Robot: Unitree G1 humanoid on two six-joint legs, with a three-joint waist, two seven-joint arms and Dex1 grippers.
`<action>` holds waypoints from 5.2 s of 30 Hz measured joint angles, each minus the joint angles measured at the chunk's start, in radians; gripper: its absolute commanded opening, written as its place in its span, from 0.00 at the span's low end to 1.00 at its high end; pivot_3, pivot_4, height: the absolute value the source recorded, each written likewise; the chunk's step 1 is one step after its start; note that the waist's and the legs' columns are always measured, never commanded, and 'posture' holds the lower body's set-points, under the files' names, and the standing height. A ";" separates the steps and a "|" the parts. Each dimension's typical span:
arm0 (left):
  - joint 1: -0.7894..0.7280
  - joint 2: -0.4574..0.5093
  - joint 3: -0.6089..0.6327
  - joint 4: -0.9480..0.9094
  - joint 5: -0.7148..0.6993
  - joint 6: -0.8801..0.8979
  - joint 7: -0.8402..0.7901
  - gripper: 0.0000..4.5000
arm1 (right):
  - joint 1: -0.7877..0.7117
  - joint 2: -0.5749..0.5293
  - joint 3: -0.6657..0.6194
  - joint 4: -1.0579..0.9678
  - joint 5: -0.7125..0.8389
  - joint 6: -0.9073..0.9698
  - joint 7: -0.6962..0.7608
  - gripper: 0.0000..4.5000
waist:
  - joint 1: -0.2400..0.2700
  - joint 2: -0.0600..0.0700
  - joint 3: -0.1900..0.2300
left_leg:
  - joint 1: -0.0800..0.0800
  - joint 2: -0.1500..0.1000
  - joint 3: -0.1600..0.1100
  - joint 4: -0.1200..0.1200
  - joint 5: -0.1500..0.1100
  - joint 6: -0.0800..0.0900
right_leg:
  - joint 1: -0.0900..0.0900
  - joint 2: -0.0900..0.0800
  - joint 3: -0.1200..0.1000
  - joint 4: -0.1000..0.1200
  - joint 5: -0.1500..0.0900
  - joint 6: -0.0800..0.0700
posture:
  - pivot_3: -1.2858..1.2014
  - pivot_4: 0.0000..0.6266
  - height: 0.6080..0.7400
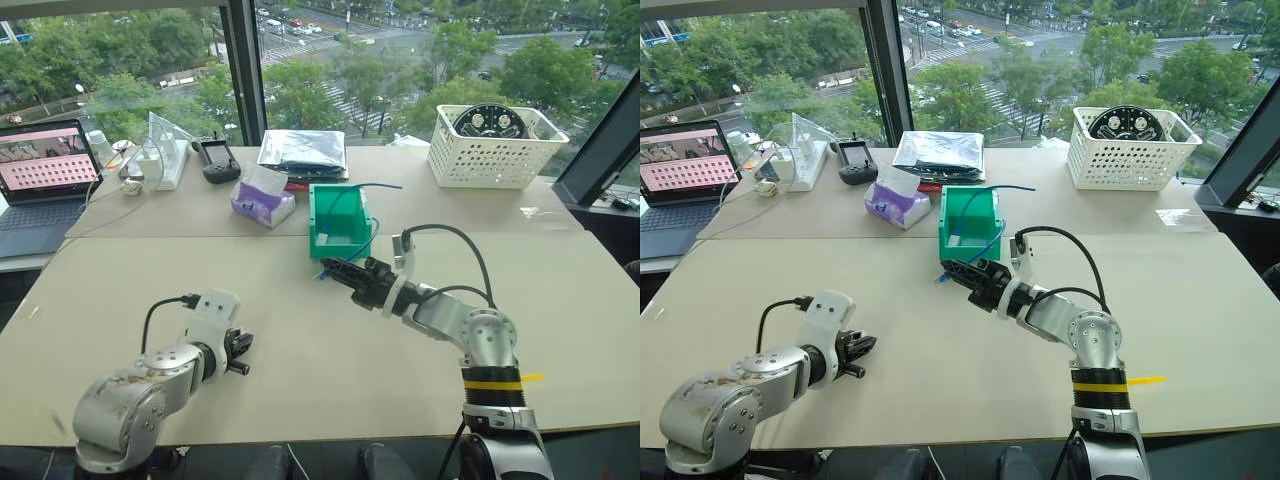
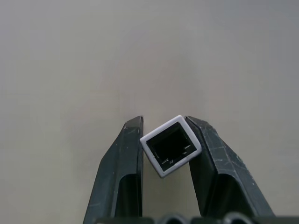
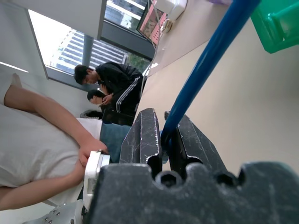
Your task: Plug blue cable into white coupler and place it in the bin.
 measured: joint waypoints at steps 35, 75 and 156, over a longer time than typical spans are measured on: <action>-0.743 -0.280 -0.524 1.546 0.497 -1.619 -1.135 0.42 | 0.340 -0.052 -0.124 -0.463 0.082 -0.198 -0.317 0.00 | 0.016 -0.001 0.000 | -0.006 -0.004 -0.001 0.007 0.000 0.004 | 0.002 -0.007 -0.003 0.000 -0.003 0.012 | 0.52 0.24 0.91; -0.264 -0.221 -0.302 0.722 0.389 -0.792 -0.755 0.96 | 0.332 -0.195 -0.078 -0.465 0.192 -0.250 -0.351 0.00 | -0.001 -0.001 0.000 | -0.002 -0.001 0.001 0.009 -0.002 0.008 | 0.004 -0.004 0.001 0.001 0.000 0.007 | 0.52 0.24 0.91; -0.482 -0.212 -0.610 0.525 0.408 -0.301 -0.562 0.13 | 0.427 -0.077 0.155 -0.514 -0.213 -0.234 -0.382 0.00 | 0.005 0.000 -0.001 | -0.002 -0.002 0.001 0.009 -0.002 0.008 | 0.004 -0.005 0.001 0.000 -0.004 0.013 | 0.52 0.24 0.91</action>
